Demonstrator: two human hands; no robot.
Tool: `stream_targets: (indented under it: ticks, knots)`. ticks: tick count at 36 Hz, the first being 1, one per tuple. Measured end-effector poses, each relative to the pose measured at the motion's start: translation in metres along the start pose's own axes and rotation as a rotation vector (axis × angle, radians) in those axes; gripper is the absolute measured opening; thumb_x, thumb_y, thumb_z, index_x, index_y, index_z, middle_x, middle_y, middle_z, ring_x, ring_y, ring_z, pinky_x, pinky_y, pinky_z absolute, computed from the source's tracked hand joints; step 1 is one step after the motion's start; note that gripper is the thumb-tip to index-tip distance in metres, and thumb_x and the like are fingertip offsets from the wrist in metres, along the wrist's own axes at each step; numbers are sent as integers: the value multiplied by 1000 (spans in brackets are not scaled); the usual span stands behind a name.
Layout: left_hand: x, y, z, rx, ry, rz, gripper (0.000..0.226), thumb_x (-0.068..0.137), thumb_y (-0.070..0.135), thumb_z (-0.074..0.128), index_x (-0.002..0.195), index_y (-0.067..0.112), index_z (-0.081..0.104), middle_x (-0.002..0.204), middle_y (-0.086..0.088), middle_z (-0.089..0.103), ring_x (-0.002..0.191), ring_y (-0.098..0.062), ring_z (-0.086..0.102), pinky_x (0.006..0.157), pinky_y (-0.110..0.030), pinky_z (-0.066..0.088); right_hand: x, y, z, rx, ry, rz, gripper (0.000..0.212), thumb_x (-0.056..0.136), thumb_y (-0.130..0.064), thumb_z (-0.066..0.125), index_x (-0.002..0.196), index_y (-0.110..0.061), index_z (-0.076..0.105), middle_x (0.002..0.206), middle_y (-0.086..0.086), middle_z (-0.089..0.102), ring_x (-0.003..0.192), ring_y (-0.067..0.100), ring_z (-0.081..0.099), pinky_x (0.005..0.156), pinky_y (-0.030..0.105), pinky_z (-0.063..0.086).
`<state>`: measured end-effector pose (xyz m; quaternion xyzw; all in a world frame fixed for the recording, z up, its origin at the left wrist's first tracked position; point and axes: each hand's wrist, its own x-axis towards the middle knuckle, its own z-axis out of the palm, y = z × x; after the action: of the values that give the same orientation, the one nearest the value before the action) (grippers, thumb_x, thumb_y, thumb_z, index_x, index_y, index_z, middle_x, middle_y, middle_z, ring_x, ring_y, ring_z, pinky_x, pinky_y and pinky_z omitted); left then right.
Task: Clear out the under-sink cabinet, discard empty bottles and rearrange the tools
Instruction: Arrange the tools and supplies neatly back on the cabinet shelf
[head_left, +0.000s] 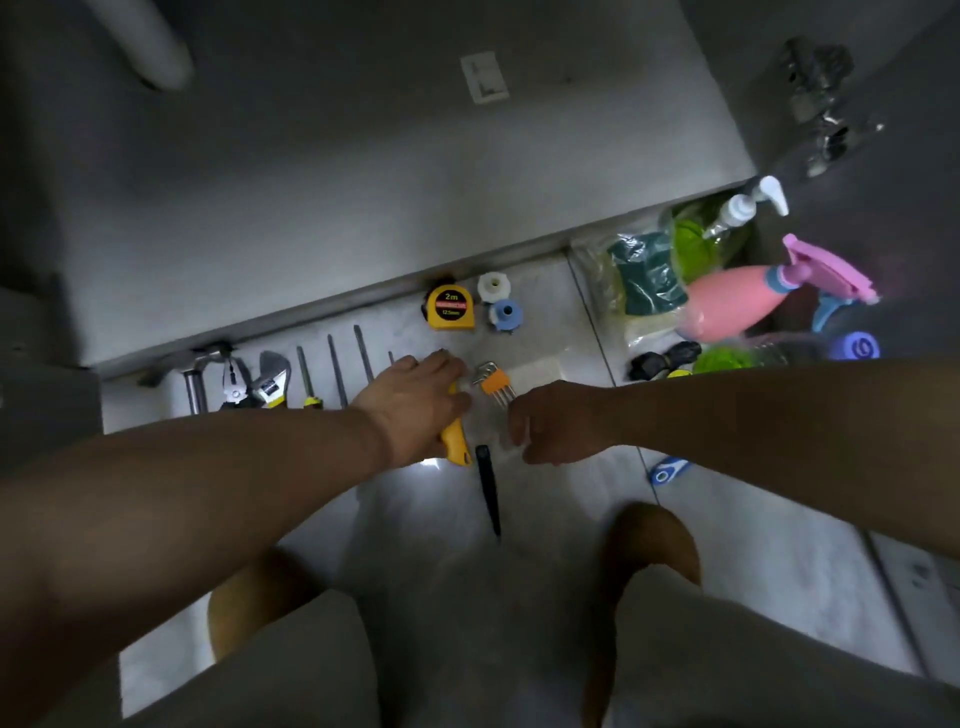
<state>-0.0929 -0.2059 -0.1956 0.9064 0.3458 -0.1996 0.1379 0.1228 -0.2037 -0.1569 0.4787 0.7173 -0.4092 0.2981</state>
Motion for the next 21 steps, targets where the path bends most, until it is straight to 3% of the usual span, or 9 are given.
stream_targets:
  ticks: [4, 7, 10, 12, 14, 18, 21]
  knots:
    - [0, -2, 15, -71, 27, -56, 62, 89, 60, 62, 138, 24, 53, 154, -12, 34, 142, -31, 33, 105, -39, 39, 19, -11, 17, -91, -53, -18, 25, 96, -26, 58, 111, -8, 67, 115, 9, 66, 103, 26, 65, 78, 29, 51]
    - [-4, -3, 22, -172, 50, -85, 53, 91, 57, 61, 131, 22, 58, 149, -10, 40, 134, -28, 42, 105, -39, 44, 22, -9, 28, -32, 113, -1, 20, 92, -25, 58, 108, -14, 56, 115, 11, 63, 98, 29, 64, 70, 33, 48]
    - [-12, -10, 28, -235, 58, -96, 39, 97, 38, 61, 133, 22, 58, 151, -10, 38, 136, -28, 40, 103, -39, 46, 27, -3, 32, 12, 339, -5, 50, 89, -22, 61, 134, -14, 41, 122, 13, 50, 92, 34, 61, 68, 36, 46]
    - [-17, -19, 31, -231, 55, -72, 38, 99, 23, 60, 137, 22, 55, 154, -12, 34, 141, -29, 36, 101, -41, 49, 33, -1, 27, 9, 440, -30, 55, 86, -19, 65, 135, -16, 38, 124, 14, 41, 74, 28, 52, 61, 36, 43]
    - [-19, -26, 30, -217, 52, -47, 41, 99, 17, 58, 140, 22, 53, 155, -13, 31, 143, -28, 32, 99, -42, 51, 41, 3, 20, -14, 468, -31, 57, 84, -17, 68, 133, -17, 39, 128, 14, 37, 68, 24, 45, 58, 36, 41]
    - [-15, -31, 25, -248, 76, -41, 42, 101, 17, 57, 142, 23, 51, 152, -10, 32, 142, -26, 30, 102, -43, 48, 51, 4, 14, -71, 461, -58, 51, 88, -20, 66, 132, -16, 40, 134, 16, 36, 78, 34, 60, 65, 46, 56]
    - [-10, -30, 24, -233, 91, -39, 46, 100, 16, 59, 145, 23, 50, 153, -11, 34, 150, -33, 22, 109, -43, 45, 55, 4, 17, -86, 450, -65, 48, 91, -18, 63, 133, -16, 39, 134, 17, 37, 83, 36, 62, 70, 48, 58]
